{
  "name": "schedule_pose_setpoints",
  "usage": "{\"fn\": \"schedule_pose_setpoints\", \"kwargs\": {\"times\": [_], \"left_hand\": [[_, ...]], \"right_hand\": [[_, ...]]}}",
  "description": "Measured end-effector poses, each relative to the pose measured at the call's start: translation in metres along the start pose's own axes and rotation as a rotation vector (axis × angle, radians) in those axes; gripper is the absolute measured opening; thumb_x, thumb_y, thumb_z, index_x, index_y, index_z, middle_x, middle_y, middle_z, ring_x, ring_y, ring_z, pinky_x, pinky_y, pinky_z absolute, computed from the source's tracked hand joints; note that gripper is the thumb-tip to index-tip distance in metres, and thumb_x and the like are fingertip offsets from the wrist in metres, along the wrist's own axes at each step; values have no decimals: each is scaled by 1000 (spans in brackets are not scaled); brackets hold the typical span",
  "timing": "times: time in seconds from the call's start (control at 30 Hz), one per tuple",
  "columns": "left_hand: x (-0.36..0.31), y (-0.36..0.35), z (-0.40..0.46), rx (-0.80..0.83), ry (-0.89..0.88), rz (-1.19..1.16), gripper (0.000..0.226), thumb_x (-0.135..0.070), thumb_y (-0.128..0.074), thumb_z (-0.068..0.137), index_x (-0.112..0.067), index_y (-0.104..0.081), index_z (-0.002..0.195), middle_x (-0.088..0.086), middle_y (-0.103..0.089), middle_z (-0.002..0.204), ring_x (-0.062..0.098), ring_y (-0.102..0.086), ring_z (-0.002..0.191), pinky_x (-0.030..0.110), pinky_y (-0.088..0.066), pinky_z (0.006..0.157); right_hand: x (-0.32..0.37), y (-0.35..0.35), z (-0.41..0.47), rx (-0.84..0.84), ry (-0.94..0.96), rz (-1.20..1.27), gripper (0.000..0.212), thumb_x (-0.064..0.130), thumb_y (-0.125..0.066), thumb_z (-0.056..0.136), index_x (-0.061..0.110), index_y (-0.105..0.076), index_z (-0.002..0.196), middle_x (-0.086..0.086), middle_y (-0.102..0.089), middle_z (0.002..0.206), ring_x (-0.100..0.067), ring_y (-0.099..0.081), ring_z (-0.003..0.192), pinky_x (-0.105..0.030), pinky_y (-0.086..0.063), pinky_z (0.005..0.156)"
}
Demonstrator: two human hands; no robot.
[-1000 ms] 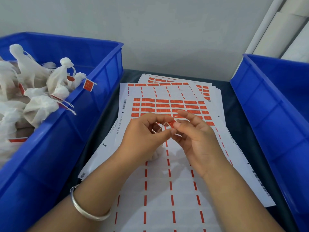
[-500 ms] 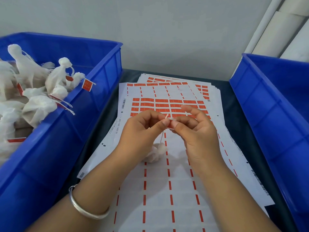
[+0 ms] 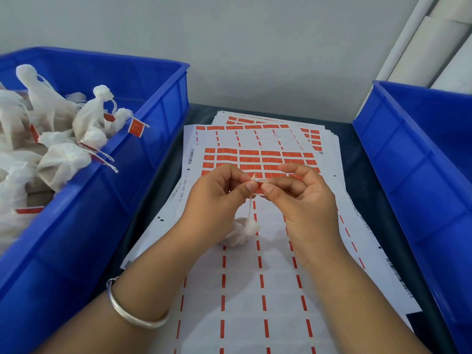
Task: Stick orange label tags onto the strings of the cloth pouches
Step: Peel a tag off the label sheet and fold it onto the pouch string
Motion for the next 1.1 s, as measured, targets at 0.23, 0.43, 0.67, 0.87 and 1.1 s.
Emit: {"fn": "schedule_pose_setpoints", "kwargs": {"times": [0.23,0.43,0.67,0.87,1.1], "left_hand": [[-2,-3,0,-26,22,-57,17,-43,-58,64,-32,-63,75,-22,-66,71,-4,-62,67,5,-44,52],[3,-7,-1,77,105,-4,26,-52,-66,57,-33,-66,74,-21,-66,72,-5,-61,68,5,-43,50],[15,-2,2,232,160,317,10,-38,-71,75,-41,-62,79,-21,-62,85,2,-59,77,8,-42,55],[12,6,7,88,218,314,11,-37,-72,75,-41,-62,73,-24,-59,81,0,-56,73,1,-37,44],[-16,8,2,-9,116,346,14,-30,-67,80,-40,-59,85,-24,-59,84,2,-58,78,8,-38,60]], "right_hand": [[-3,4,2,-53,-13,31,24,22,-75,77,32,-58,90,26,-70,79,5,-68,78,-5,-48,59],[-12,14,7,-162,-49,61,21,27,-75,77,32,-62,94,22,-71,86,1,-69,83,-13,-55,66],[-32,21,11,-191,-147,118,19,34,-70,80,38,-61,96,32,-68,86,7,-67,84,-17,-56,70],[-44,15,12,-164,-116,-12,13,30,-67,85,39,-61,92,33,-66,83,15,-62,85,-2,-46,59],[-47,9,14,-137,-111,-54,14,31,-68,85,40,-58,90,33,-65,79,13,-63,79,-1,-44,54]]}}
Point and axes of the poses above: each hand's wrist, its own z-axis towards the middle knuckle, its own y-axis out of the back of the hand, x = y × z, the point moved 4 cm from there along z, towards the middle knuckle
